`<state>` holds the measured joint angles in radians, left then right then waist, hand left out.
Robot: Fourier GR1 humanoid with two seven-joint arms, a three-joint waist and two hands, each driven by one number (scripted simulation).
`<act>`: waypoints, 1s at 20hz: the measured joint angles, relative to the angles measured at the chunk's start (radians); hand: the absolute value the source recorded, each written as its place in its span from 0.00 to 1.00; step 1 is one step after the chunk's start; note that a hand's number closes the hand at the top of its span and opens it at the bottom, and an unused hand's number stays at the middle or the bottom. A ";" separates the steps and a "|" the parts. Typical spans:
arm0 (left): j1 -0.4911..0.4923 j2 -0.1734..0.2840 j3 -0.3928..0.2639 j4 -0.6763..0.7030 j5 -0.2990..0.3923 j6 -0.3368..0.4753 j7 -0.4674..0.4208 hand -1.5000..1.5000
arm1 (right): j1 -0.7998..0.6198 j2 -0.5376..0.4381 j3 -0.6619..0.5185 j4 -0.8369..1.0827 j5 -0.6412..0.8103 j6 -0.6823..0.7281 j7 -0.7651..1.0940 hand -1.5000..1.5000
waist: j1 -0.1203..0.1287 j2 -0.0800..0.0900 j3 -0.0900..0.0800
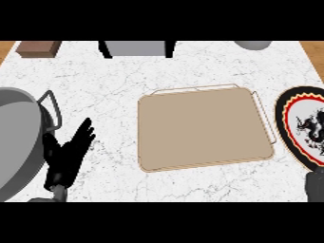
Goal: Pick the croissant from the tray and place it in the plate
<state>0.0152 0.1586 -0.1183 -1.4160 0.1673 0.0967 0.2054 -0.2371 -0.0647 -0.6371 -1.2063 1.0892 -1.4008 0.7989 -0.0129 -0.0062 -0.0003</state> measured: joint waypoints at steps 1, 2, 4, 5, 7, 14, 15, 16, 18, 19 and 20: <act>0.003 -0.001 0.001 0.005 -0.002 -0.002 -0.010 0.50 | 0.035 0.014 0.044 -0.036 -0.014 -0.005 0.004 0.00 | 0.001 0.000 0.000; 0.003 -0.009 -0.003 0.003 -0.009 0.007 -0.009 0.50 | 0.071 0.025 0.085 -0.064 -0.030 -0.011 0.007 0.00 | 0.003 0.001 0.000; 0.015 -0.014 -0.007 -0.012 -0.011 0.007 -0.008 0.50 | 0.146 0.040 0.176 -0.124 -0.053 -0.022 0.020 0.00 | 0.005 0.001 0.000; 0.009 -0.017 -0.008 -0.009 -0.014 0.009 -0.003 0.50 | 0.178 0.046 0.216 -0.154 -0.055 -0.026 0.032 0.00 | 0.005 0.001 0.000; -0.001 -0.010 0.002 0.009 -0.013 -0.006 -0.010 0.50 | 0.233 0.053 0.280 -0.193 -0.056 -0.033 0.056 0.00 | 0.006 0.003 0.000; -0.003 -0.008 0.011 -0.010 -0.012 -0.015 0.011 0.50 | 0.348 0.063 0.430 -0.224 0.032 -0.042 0.197 0.00 | 0.010 0.005 -0.001; -0.009 -0.003 0.016 -0.015 -0.010 -0.016 0.019 0.50 | 0.352 0.063 0.440 -0.219 0.046 -0.043 0.216 0.00 | 0.010 0.006 -0.001; -0.009 -0.006 0.017 -0.007 -0.010 -0.018 0.011 0.50 | 0.351 0.064 0.449 -0.211 0.060 -0.045 0.235 0.00 | 0.010 0.006 -0.001; 0.009 -0.008 0.007 -0.033 -0.016 -0.016 0.020 0.50 | 0.354 0.064 0.464 -0.208 0.093 -0.047 0.272 0.00 | 0.013 0.006 -0.001; 0.001 -0.012 0.005 -0.034 -0.021 -0.010 0.026 0.50 | 0.347 0.064 0.465 -0.196 0.110 -0.049 0.290 0.00 | 0.013 0.007 -0.001; -0.006 -0.014 0.005 -0.028 -0.024 -0.009 0.025 0.50 | 0.343 0.065 0.468 -0.196 0.126 -0.049 0.307 0.00 | 0.012 0.007 -0.001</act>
